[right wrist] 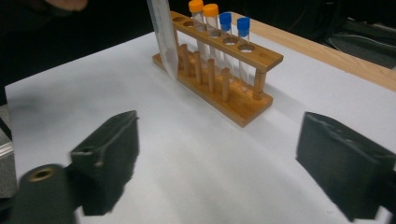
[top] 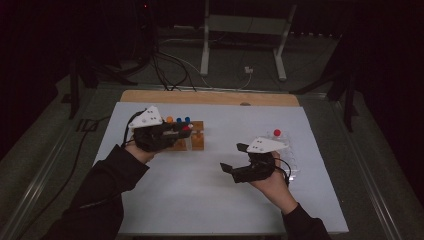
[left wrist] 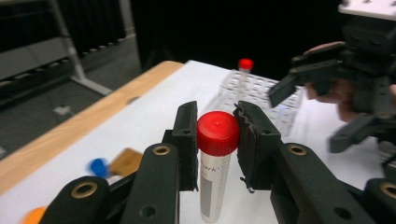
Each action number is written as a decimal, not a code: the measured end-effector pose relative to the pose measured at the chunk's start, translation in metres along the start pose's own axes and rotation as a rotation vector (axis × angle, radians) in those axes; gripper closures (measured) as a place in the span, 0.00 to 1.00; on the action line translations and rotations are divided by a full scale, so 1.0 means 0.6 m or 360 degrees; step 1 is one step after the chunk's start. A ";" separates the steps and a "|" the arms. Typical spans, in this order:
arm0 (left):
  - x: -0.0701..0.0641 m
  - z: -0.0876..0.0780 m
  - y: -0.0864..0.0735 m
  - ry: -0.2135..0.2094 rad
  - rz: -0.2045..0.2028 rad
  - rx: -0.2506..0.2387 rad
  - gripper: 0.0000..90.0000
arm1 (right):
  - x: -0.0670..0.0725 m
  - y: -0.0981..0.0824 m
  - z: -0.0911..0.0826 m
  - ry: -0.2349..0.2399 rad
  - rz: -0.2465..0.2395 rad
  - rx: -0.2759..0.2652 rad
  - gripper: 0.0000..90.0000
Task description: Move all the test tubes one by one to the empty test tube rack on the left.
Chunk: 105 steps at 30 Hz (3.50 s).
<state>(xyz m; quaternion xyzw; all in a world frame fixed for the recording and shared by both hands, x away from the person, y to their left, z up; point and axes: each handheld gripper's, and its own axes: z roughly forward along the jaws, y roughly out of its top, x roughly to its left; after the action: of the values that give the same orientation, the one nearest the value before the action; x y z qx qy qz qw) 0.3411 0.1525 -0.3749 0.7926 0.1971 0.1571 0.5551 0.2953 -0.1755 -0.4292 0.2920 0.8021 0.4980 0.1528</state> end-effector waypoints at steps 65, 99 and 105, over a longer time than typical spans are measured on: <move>0.163 -0.010 -0.138 0.0579 -0.0269 0.0171 0.80 | -0.010 0.002 -0.023 0.0065 -0.0007 -0.0099 0.00; 0.048 -0.091 -0.119 0.0185 -0.0268 0.0034 0.03 | -0.071 0.015 -0.083 -0.0111 0.0050 -0.0205 0.00; 0.013 -0.090 -0.134 0.0097 -0.0233 0.0029 0.03 | -0.105 -0.008 -0.099 -0.0210 0.0094 -0.0194 0.00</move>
<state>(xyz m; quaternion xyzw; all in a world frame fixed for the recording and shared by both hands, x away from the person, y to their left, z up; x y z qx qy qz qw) 0.3116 0.2246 -0.4322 0.7760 0.2729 0.1382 0.5516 0.3111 -0.2582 -0.4091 0.3378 0.7496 0.5297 0.2082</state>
